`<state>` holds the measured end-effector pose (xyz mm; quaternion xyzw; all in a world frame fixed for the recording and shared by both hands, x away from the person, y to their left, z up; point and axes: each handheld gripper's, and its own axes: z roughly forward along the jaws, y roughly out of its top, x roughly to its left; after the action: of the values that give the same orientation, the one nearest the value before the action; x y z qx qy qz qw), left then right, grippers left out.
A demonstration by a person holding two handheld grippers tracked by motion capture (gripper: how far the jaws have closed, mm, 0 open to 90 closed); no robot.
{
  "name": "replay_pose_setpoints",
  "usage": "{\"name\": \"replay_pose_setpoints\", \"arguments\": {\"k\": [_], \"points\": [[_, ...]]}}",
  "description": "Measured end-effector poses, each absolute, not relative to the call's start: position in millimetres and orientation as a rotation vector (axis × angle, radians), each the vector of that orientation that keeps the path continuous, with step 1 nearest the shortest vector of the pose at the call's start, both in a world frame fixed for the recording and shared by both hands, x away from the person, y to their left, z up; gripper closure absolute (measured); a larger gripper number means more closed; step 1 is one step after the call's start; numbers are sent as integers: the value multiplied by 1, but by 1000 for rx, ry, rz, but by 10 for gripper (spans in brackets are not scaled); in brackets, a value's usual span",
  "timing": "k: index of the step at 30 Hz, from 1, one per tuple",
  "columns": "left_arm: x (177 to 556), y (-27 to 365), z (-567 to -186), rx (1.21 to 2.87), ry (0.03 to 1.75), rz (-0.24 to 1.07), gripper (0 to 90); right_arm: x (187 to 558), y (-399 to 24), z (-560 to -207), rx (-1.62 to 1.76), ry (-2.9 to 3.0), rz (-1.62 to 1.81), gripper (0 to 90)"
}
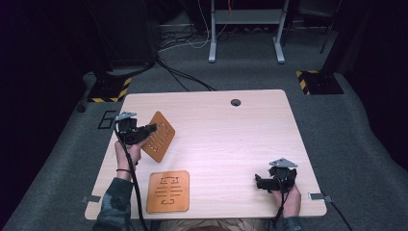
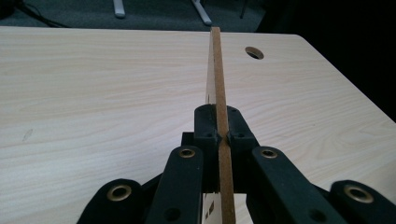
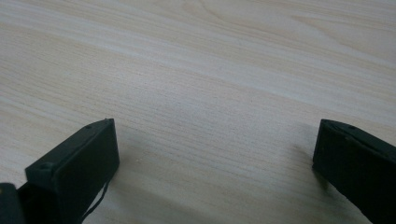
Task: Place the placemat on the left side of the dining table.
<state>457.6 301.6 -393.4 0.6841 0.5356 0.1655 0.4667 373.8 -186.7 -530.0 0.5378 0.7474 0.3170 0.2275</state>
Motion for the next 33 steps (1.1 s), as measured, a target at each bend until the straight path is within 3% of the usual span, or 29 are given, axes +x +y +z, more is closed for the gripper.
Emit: {"name": "replay_pose_setpoints", "arguments": {"k": [33], "points": [[508, 331, -421, 1573, 1561, 424, 859, 374, -187, -530, 1482, 2059, 871, 0]]}}
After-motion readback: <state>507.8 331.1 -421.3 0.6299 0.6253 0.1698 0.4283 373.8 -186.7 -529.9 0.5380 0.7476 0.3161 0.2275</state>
